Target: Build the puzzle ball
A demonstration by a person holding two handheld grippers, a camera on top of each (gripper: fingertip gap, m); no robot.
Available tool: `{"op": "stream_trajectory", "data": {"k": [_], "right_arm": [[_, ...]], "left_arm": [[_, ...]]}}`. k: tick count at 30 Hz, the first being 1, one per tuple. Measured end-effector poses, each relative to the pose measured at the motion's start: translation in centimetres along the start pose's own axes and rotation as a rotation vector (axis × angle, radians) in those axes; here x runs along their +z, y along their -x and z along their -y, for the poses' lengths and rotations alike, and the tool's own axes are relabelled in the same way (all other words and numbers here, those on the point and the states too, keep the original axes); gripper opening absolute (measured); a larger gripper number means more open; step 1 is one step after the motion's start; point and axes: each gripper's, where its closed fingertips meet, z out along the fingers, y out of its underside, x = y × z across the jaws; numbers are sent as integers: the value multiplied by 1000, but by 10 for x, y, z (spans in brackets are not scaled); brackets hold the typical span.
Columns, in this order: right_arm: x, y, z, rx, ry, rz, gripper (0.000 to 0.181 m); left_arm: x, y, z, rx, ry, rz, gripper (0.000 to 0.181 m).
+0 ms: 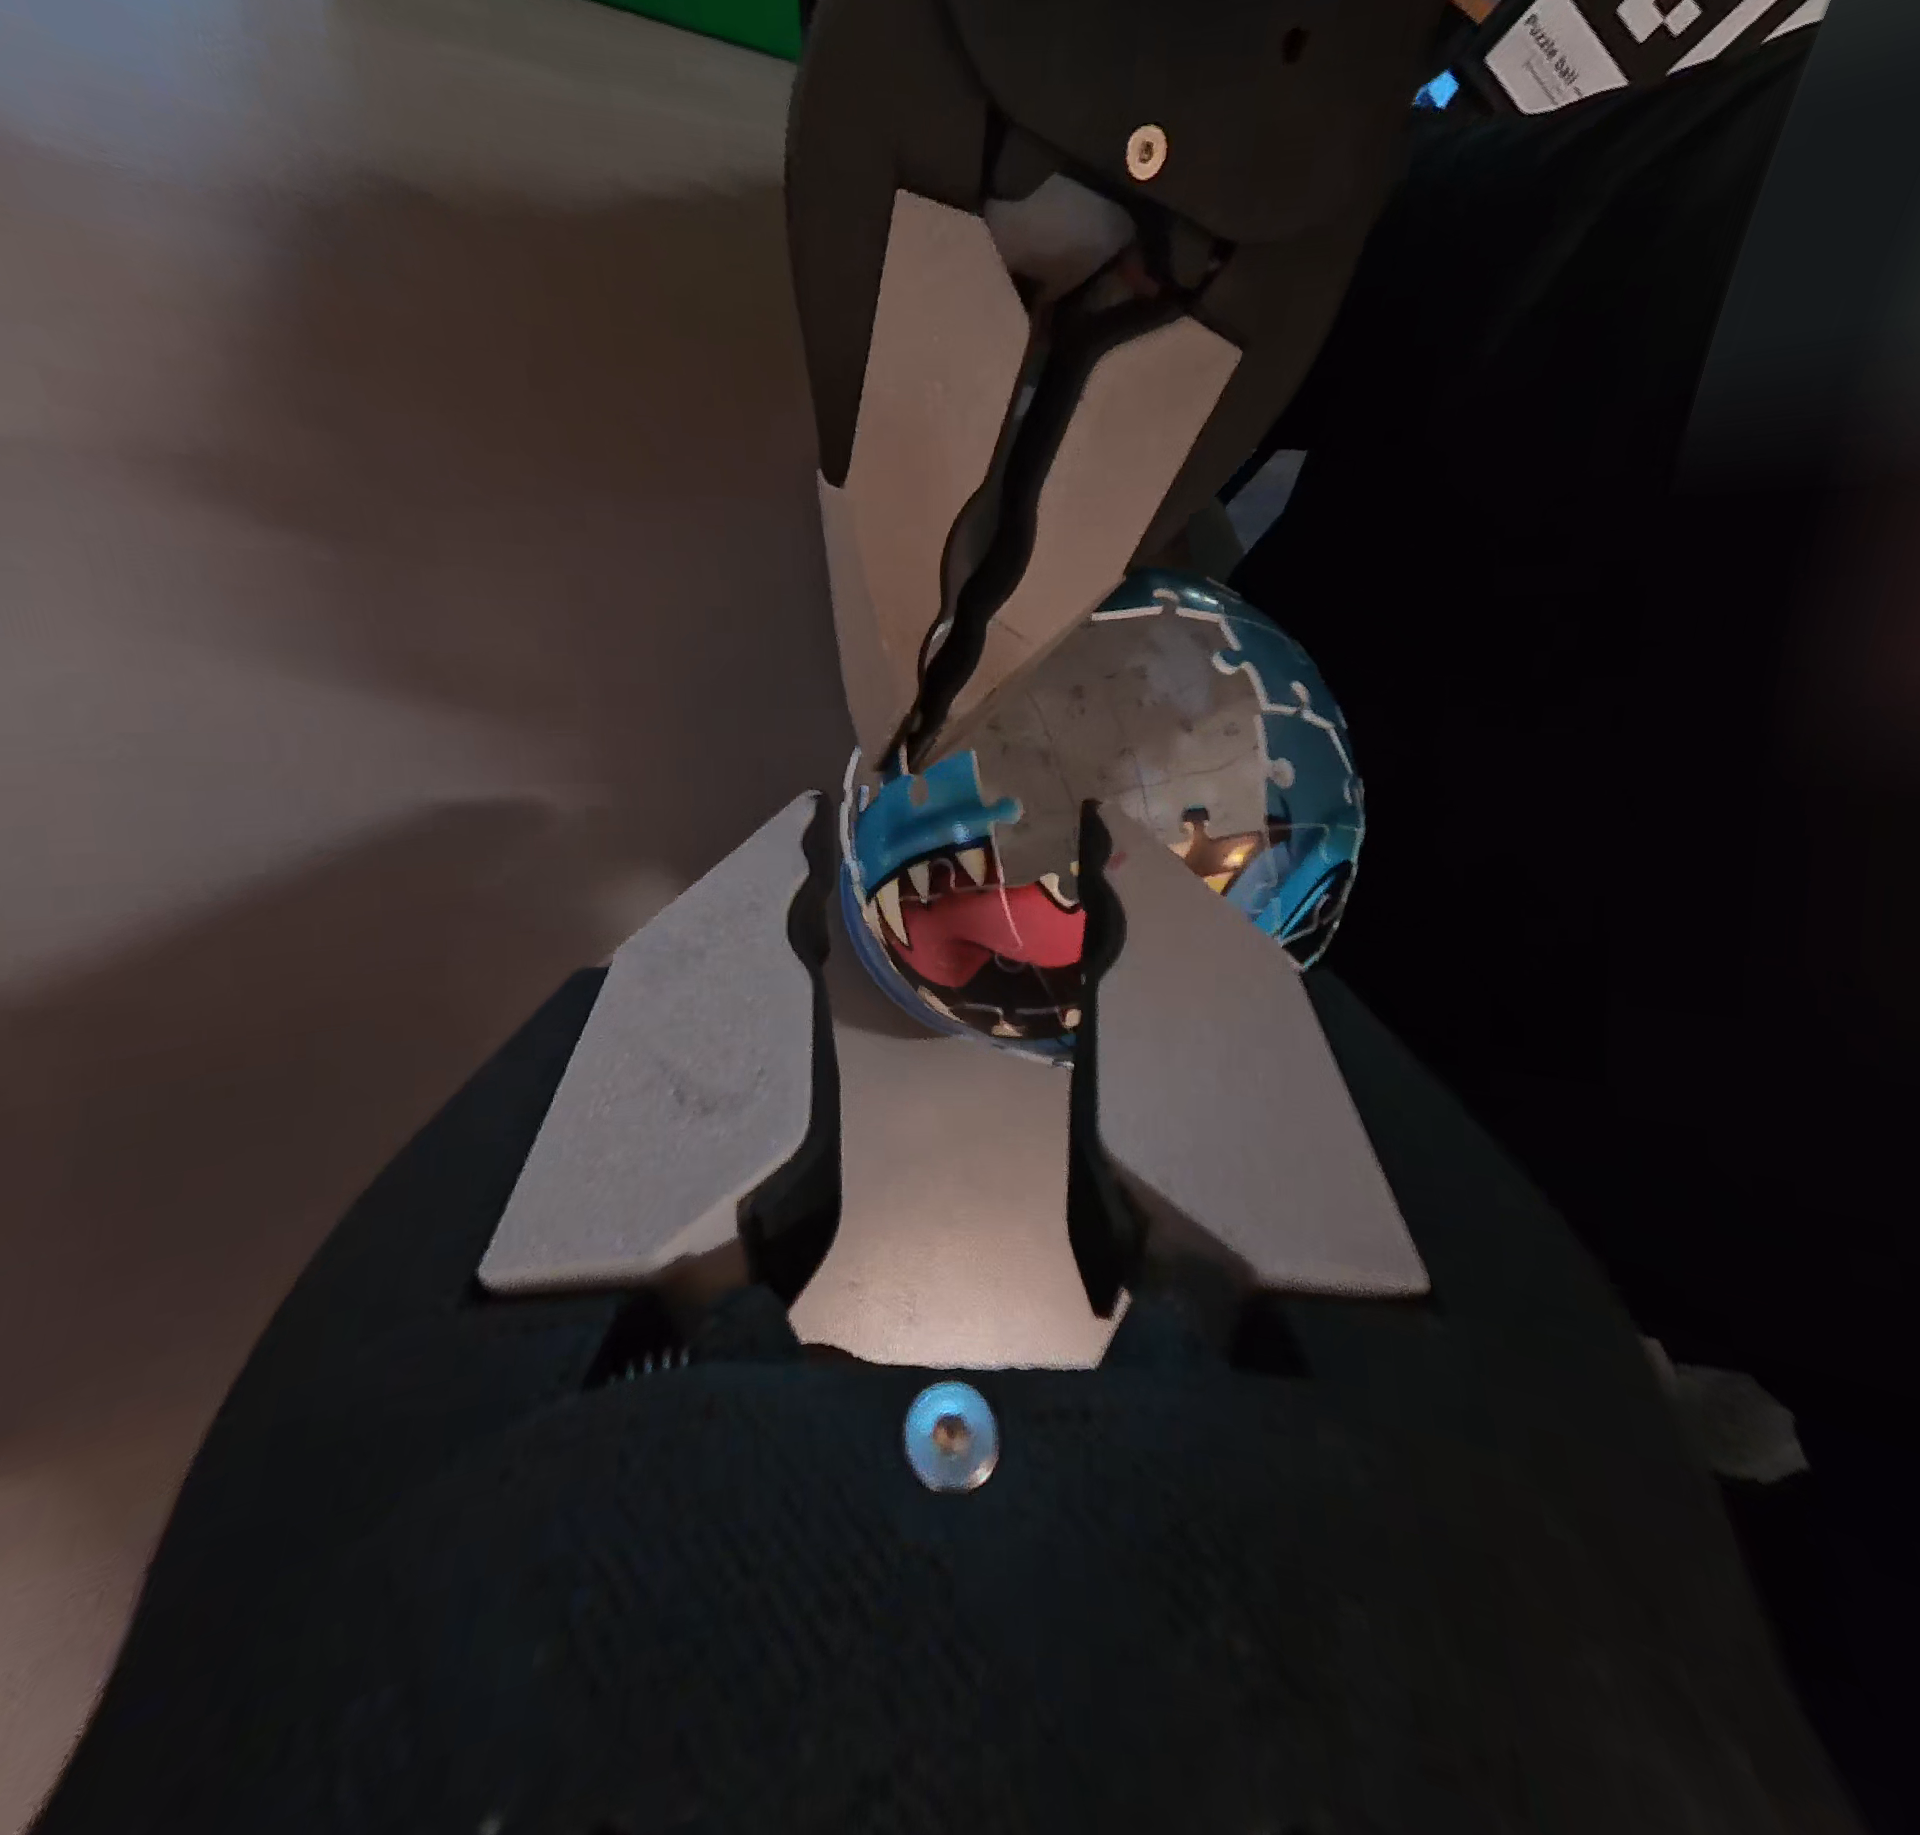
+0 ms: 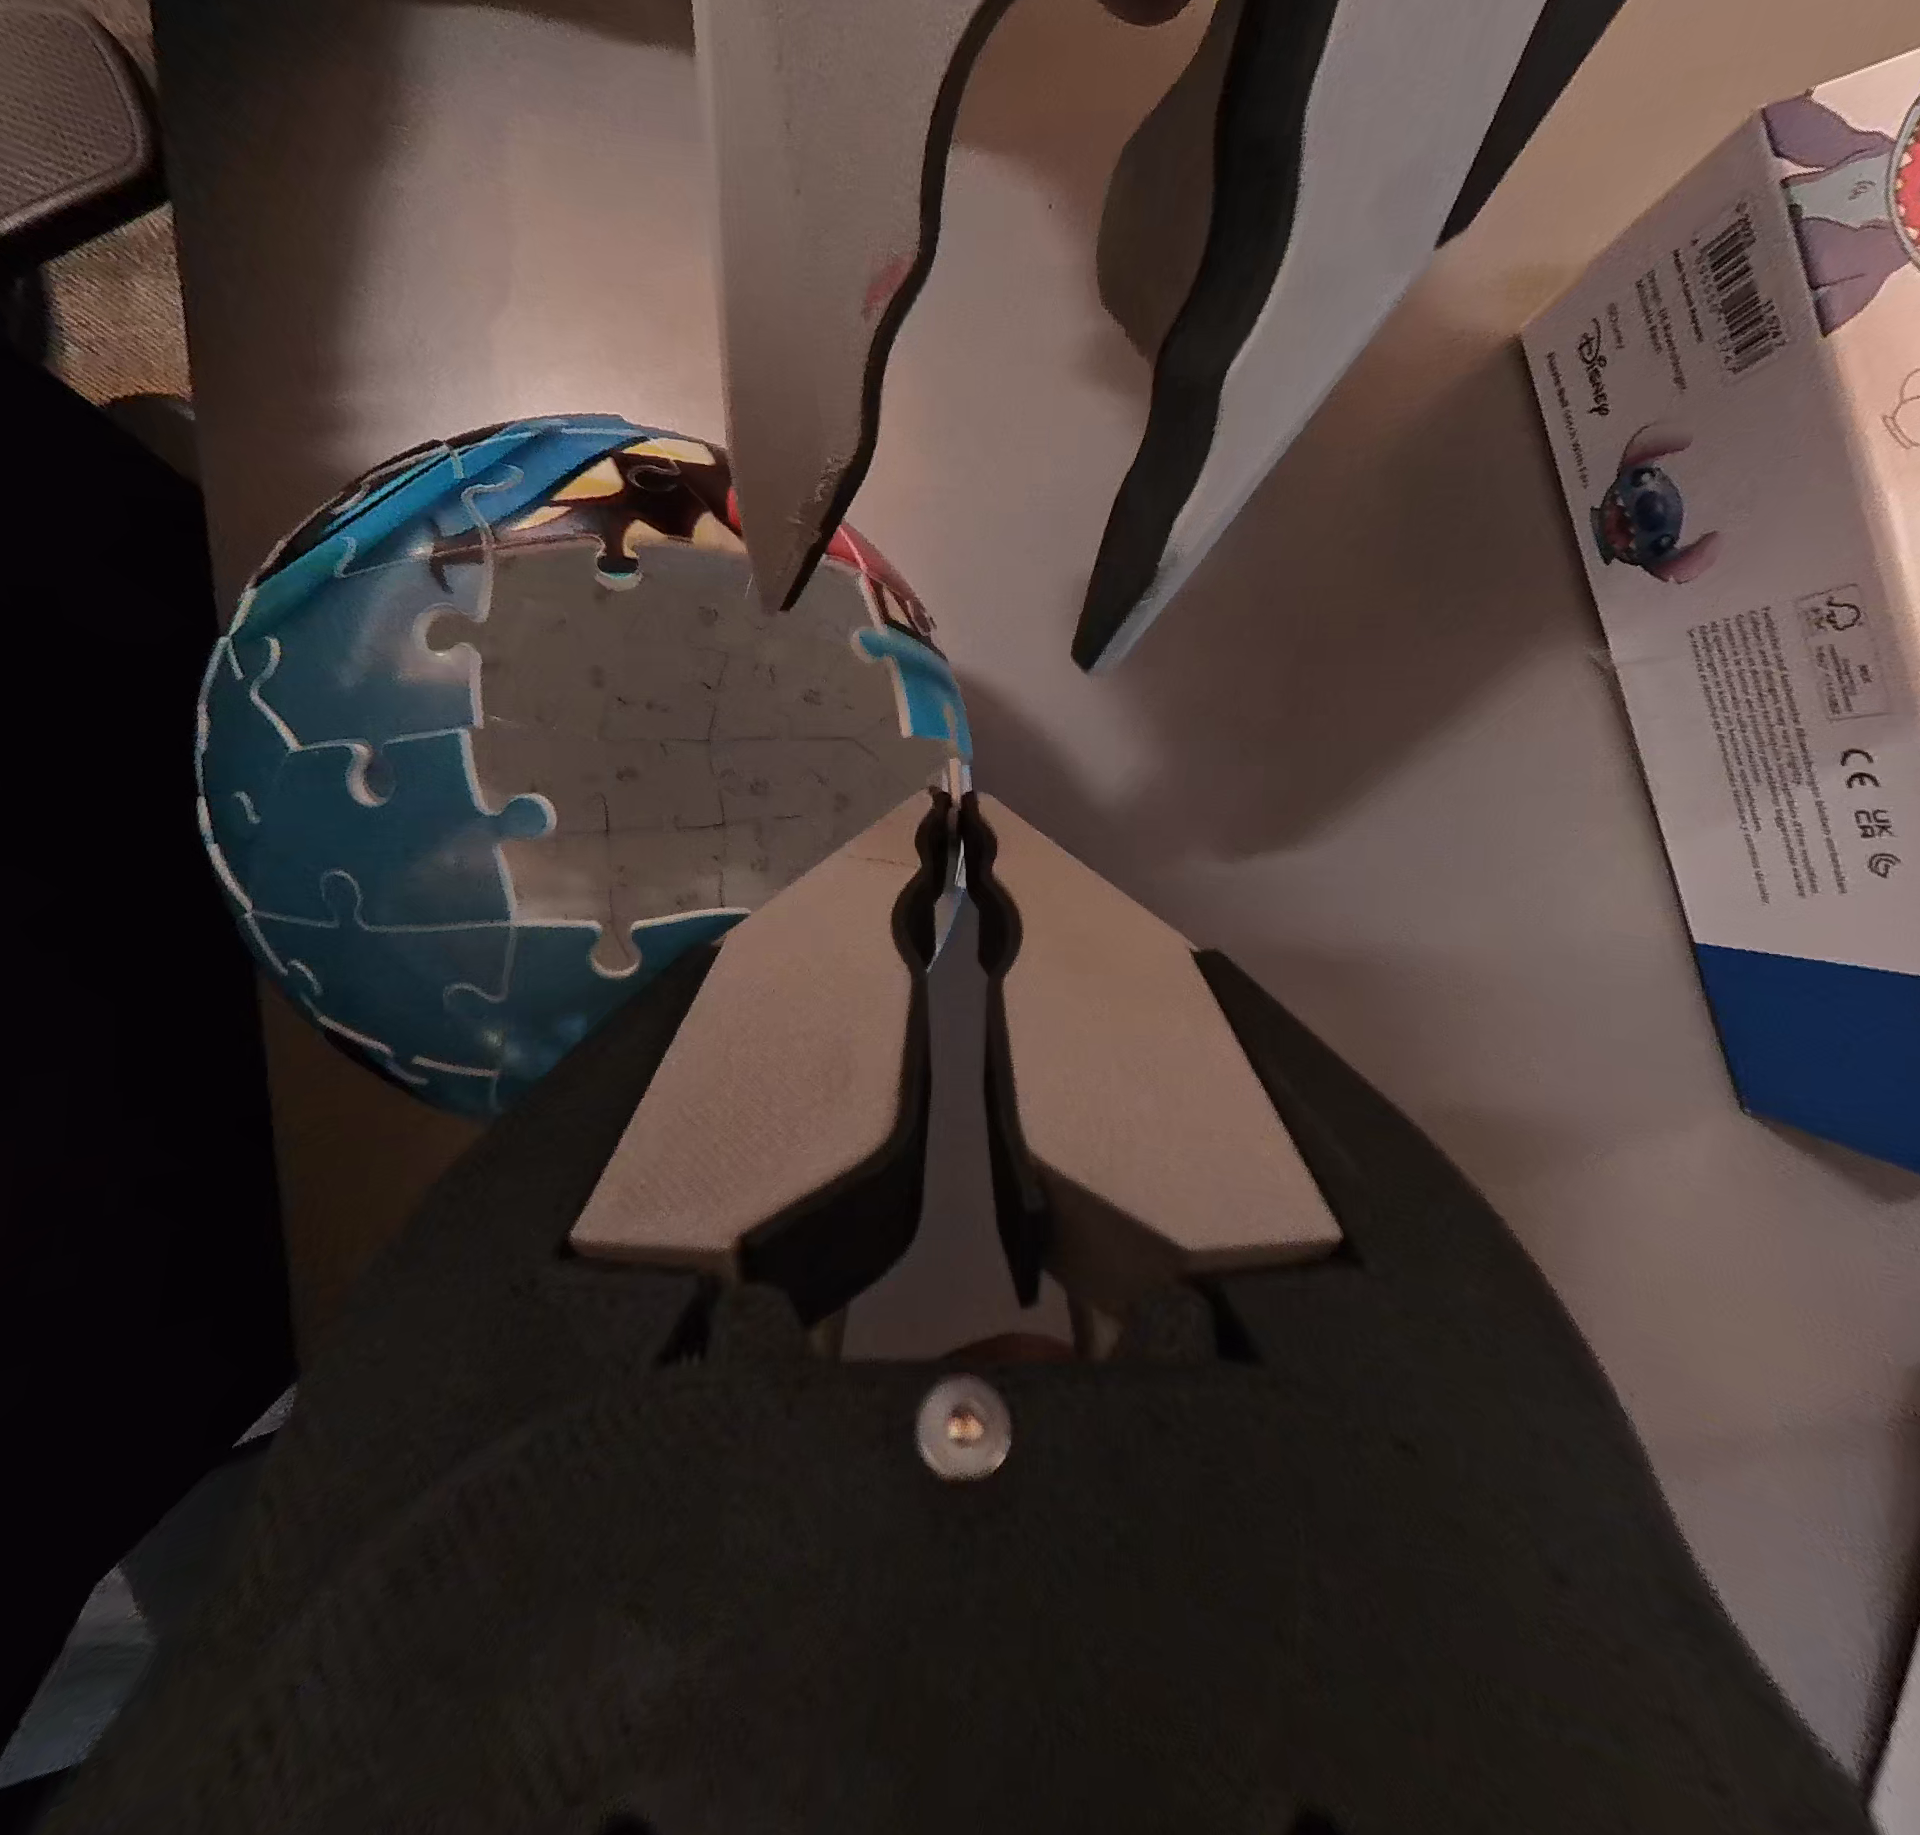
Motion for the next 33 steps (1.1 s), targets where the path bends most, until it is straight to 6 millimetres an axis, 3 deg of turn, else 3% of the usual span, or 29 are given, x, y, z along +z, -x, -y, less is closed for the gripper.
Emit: {"op": "stream_trajectory", "data": {"k": [6, 11, 17, 24, 26, 29, 33], "right_arm": [[-2, 0, 0, -36, 21, 13, 0], [-4, 2, 1, -21, -2, 61, 0], [-19, -1, 8, 20, -86, 105, 0], [-32, -9, 9, 55, -146, 99, 0], [-38, -6, 15, 69, -198, 141, 0], [-44, -12, 18, 87, -233, 131, 0], [-49, -15, 21, 103, -272, 144, 2]], "left_arm": [[4, 1, -1, -12, 3, -15, 43], [-2, 17, 17, -56, -68, 105, 33], [12, 10, 17, 22, 27, 187, 32], [18, 17, 18, 99, 101, 319, 20], [19, 17, 20, 107, 95, 324, 20], [18, 12, 26, 131, 56, 296, 0], [12, 14, 32, 138, 14, 302, 0]]}}
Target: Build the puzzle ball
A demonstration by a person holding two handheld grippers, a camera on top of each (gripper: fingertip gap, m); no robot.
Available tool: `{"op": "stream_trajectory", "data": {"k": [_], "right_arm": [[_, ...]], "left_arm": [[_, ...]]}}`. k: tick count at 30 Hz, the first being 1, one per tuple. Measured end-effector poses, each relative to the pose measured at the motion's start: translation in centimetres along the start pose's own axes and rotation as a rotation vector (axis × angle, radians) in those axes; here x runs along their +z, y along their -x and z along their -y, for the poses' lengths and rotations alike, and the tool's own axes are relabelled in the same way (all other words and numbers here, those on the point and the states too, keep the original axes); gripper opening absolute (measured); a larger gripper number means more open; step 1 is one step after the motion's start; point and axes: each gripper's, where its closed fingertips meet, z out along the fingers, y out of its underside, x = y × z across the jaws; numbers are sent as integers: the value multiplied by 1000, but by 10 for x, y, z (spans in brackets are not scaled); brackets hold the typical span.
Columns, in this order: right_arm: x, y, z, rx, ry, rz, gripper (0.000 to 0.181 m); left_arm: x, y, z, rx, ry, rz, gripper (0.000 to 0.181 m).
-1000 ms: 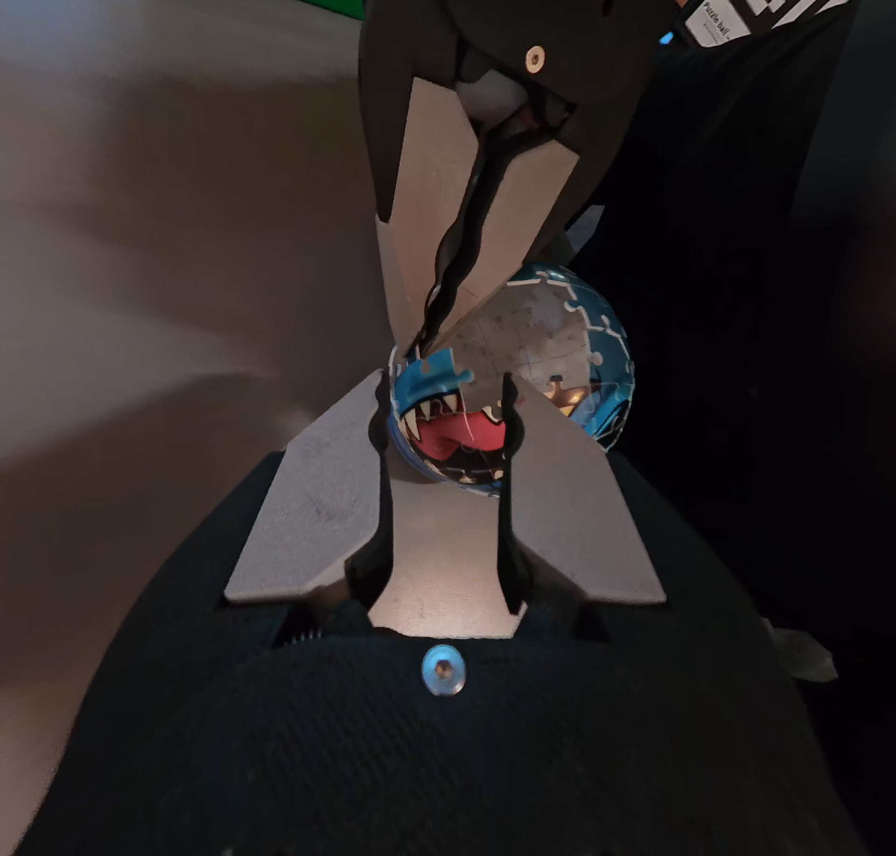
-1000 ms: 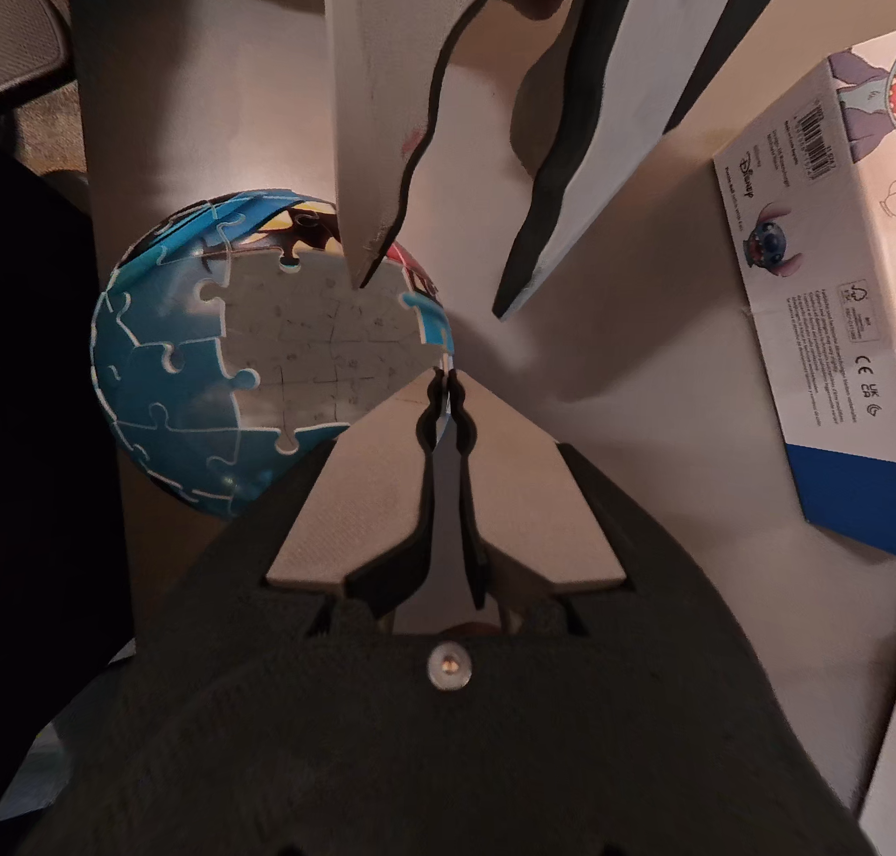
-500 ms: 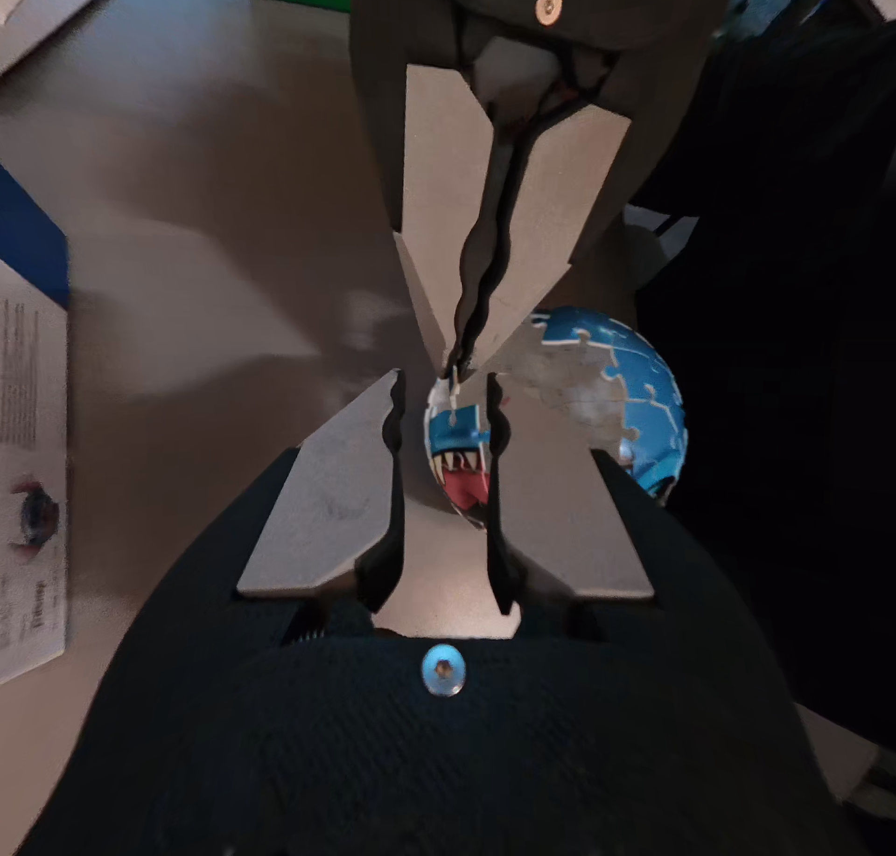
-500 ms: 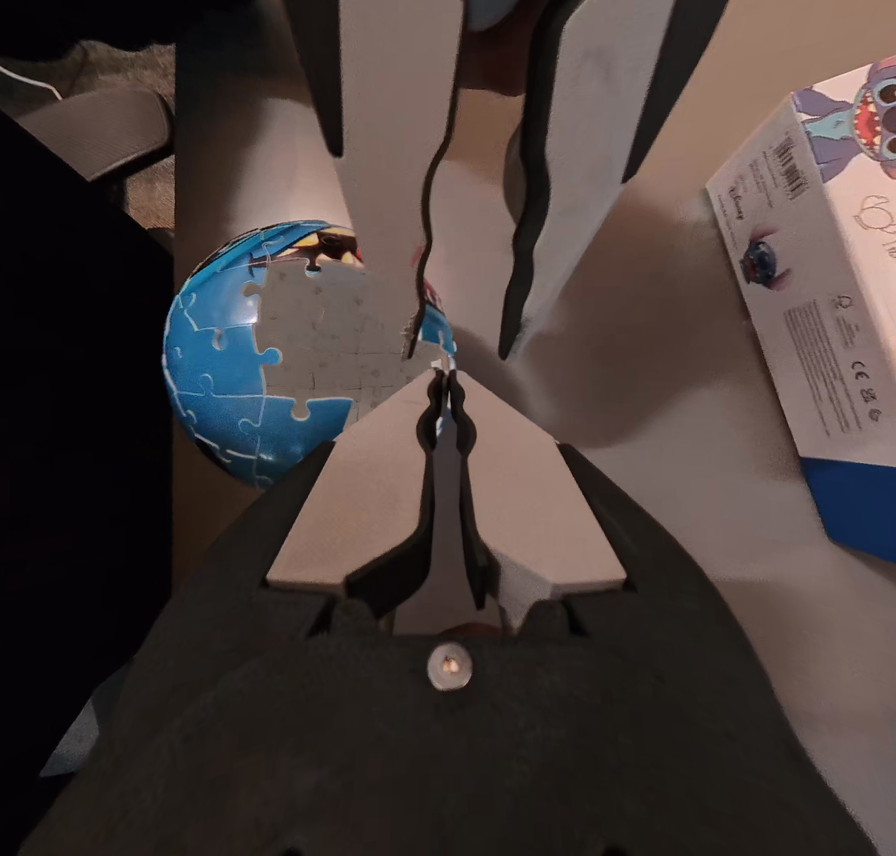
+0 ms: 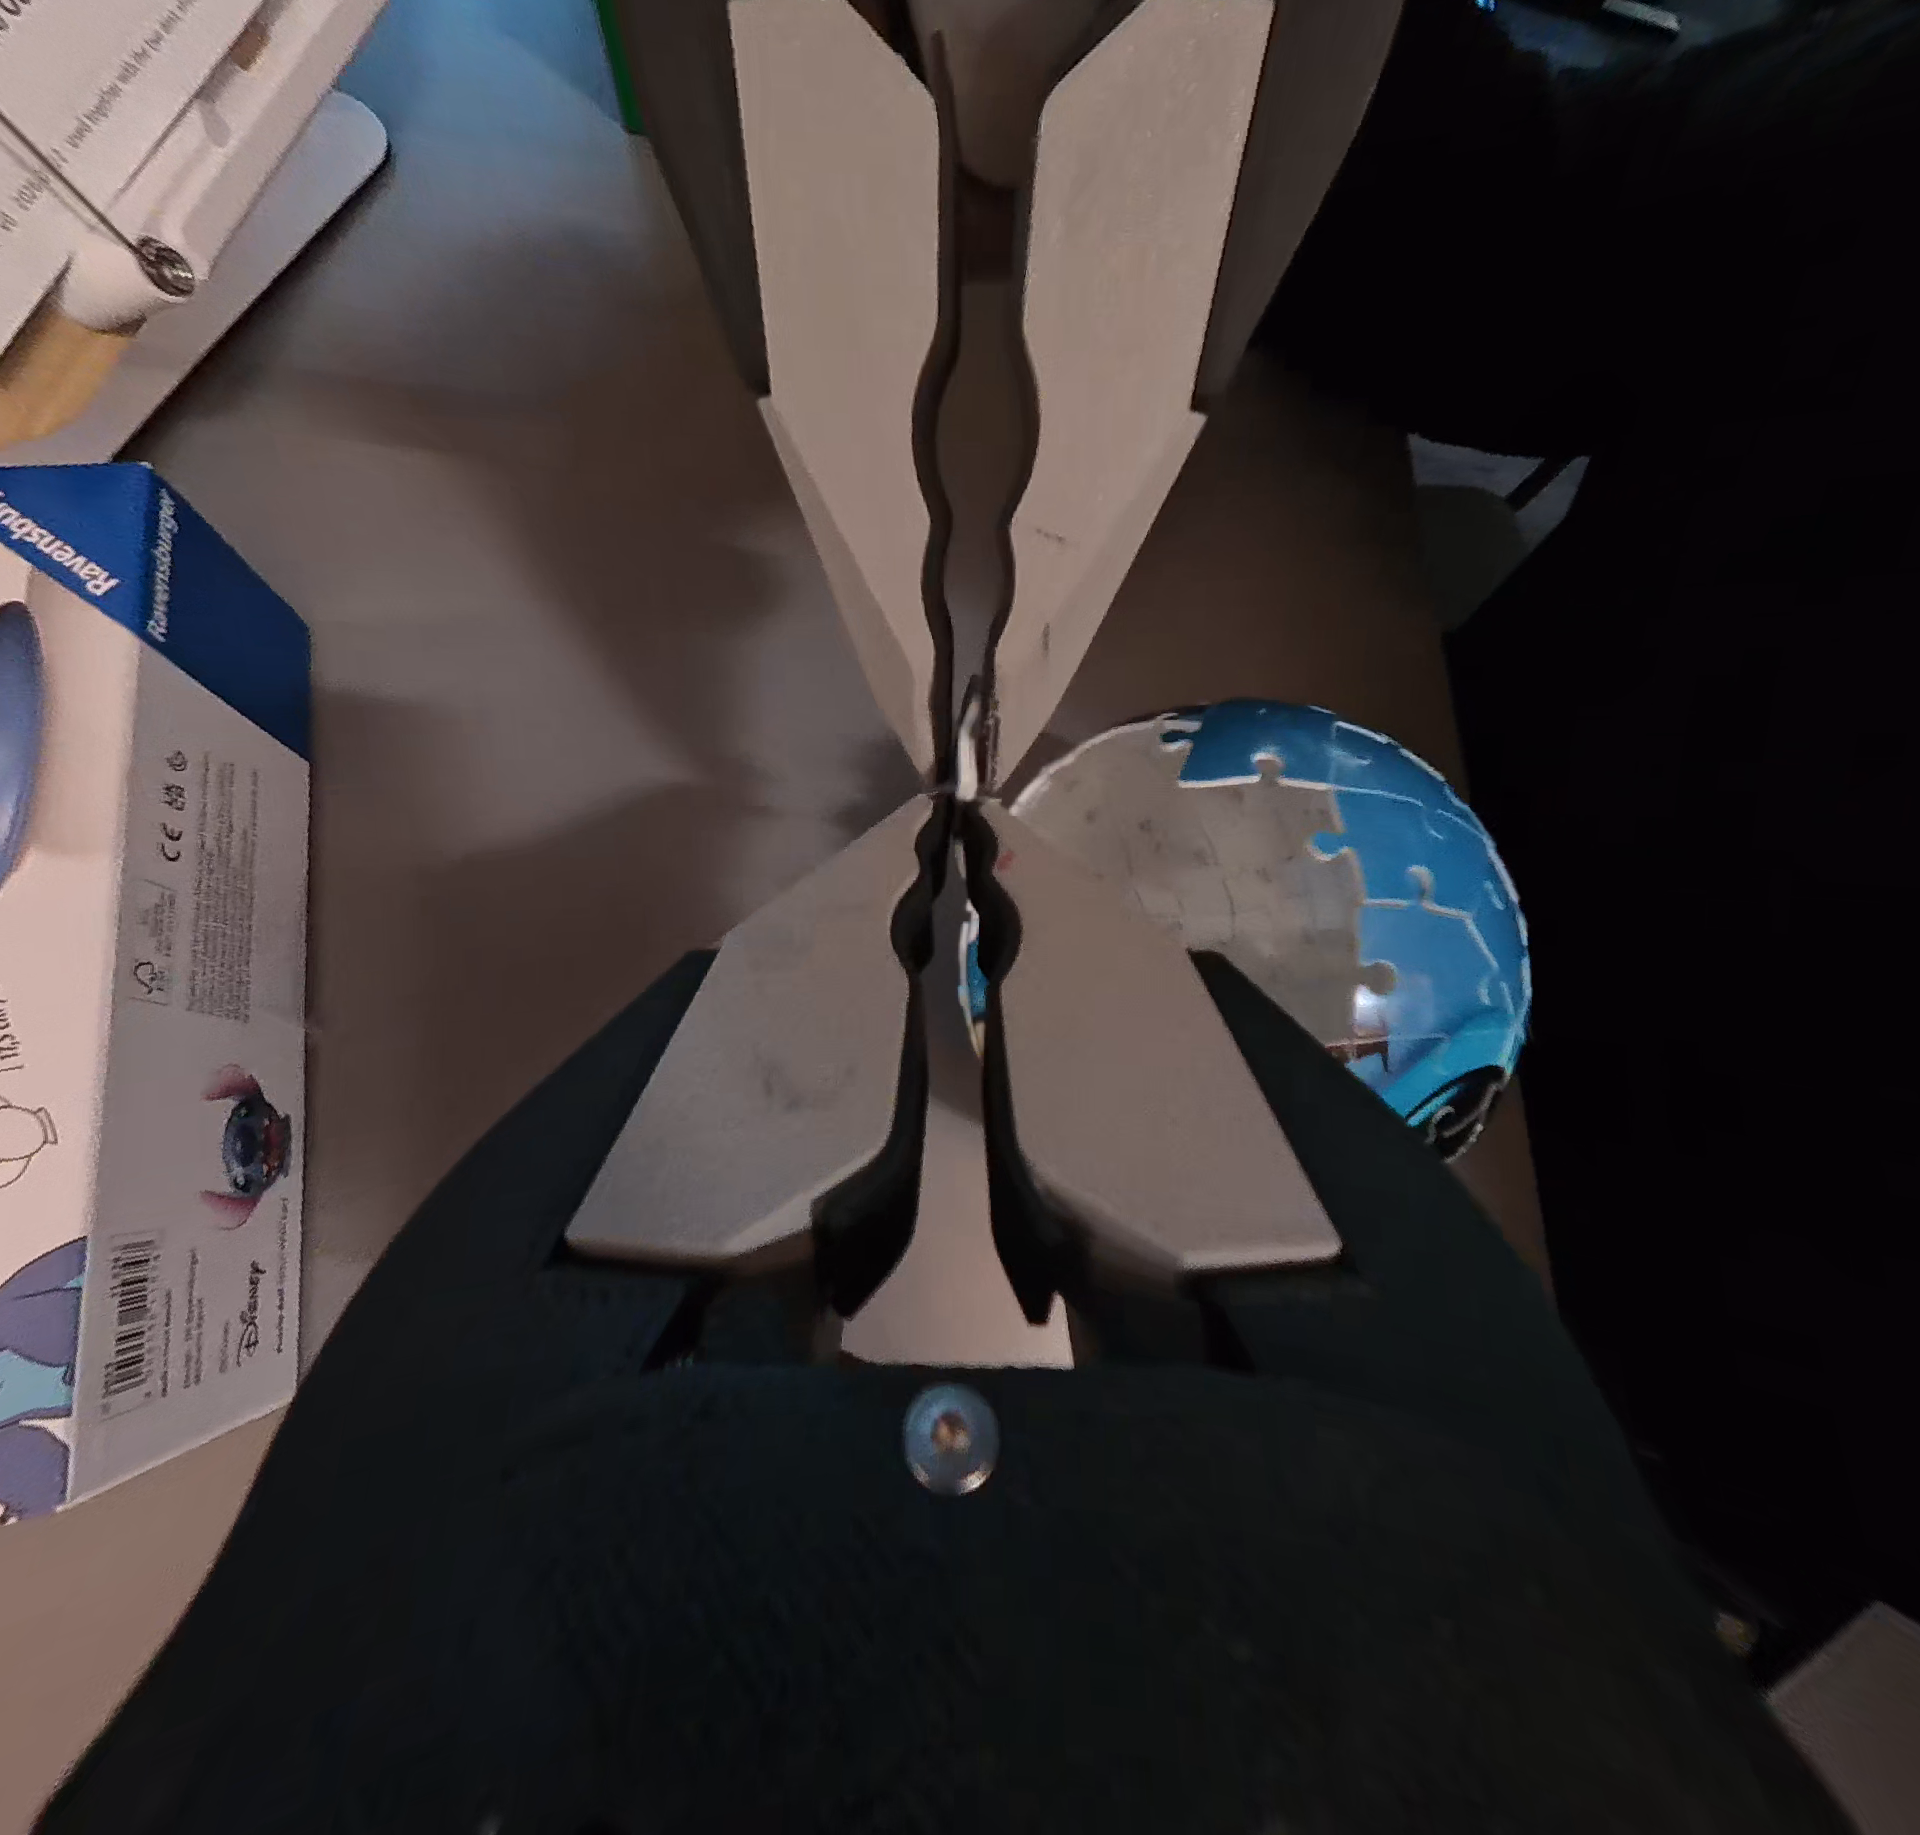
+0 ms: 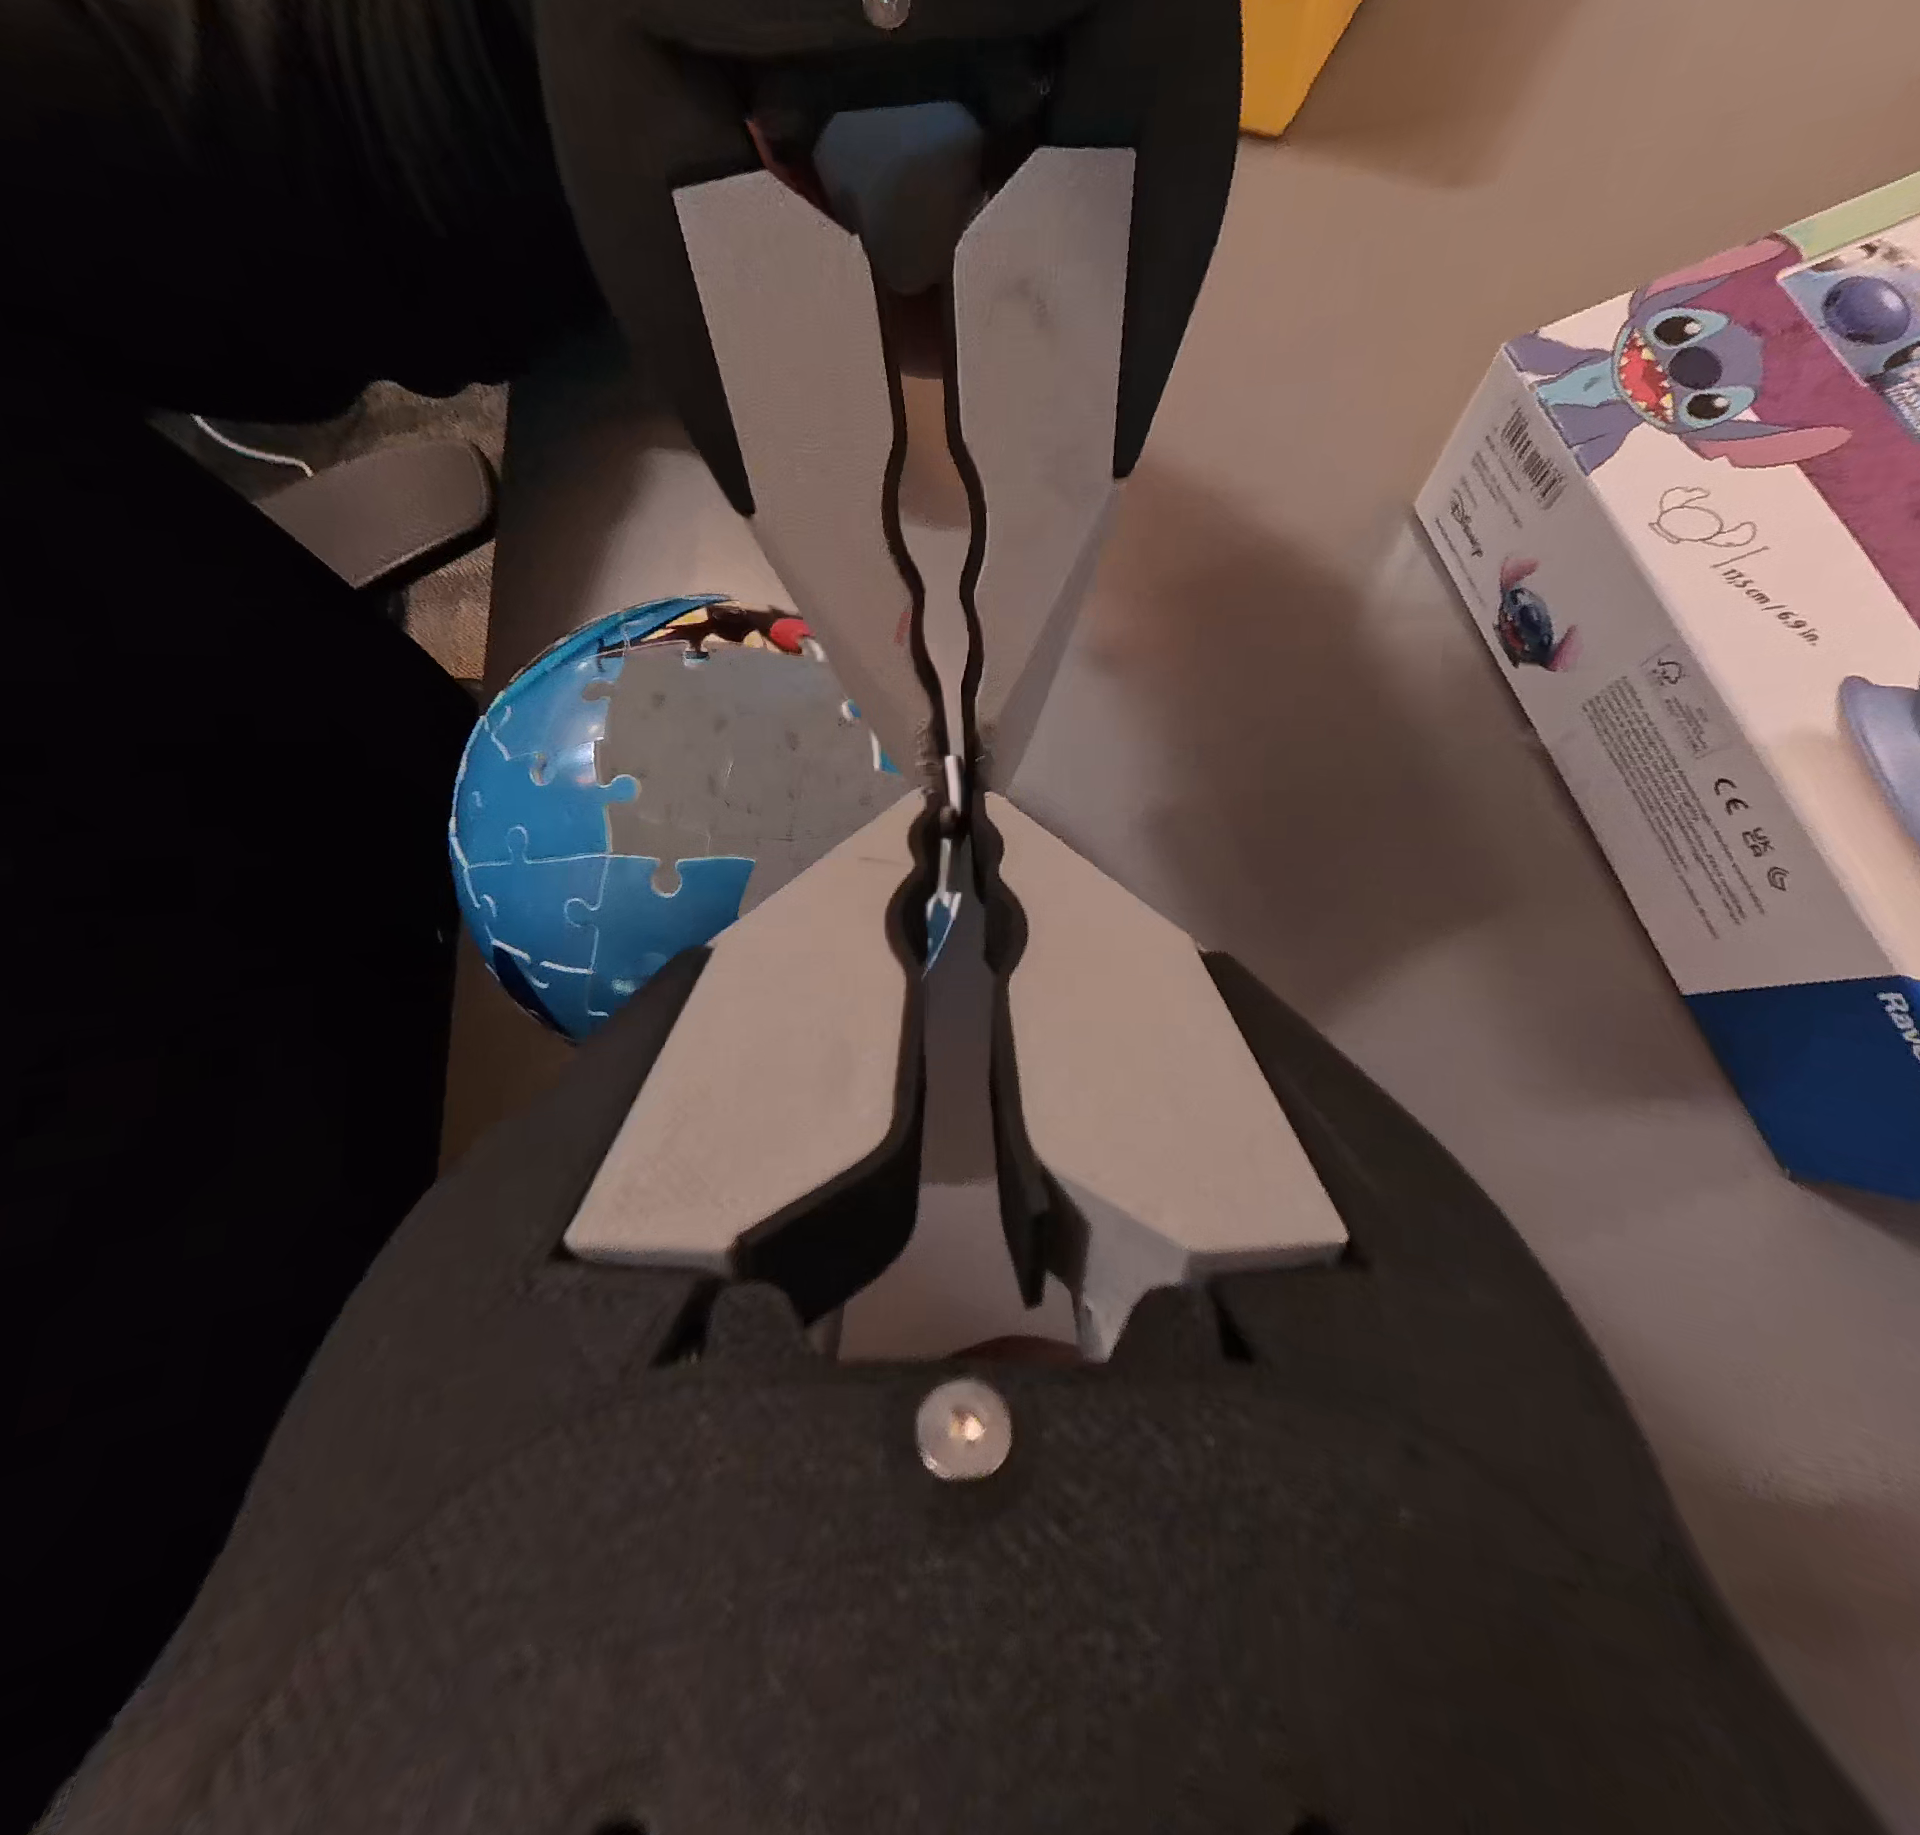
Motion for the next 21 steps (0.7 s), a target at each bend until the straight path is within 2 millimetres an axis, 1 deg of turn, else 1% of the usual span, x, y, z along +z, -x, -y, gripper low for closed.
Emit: {"op": "stream_trajectory", "data": {"k": [2, 6, 13, 17, 19, 21], "right_arm": [[-4, -4, 0, 4, -7, -11, 4], [-9, -6, 3, -1, -36, -13, 3], [-6, -9, 6, -24, -48, -35, 0], [-2, -8, 3, -19, -40, -23, 0], [-3, -8, 5, -14, -50, -20, 3], [-3, -7, 6, -17, -53, -18, 1]], "left_arm": [[-2, 2, 1, -15, -16, -6, 0], [-5, 4, 2, -45, -38, -31, 0], [-1, 7, -2, -59, -25, -31, 0], [2, 5, -6, -64, -5, -43, 0], [2, 4, -5, -66, -10, -47, 0], [1, 5, -4, -65, -14, -45, 0]]}}
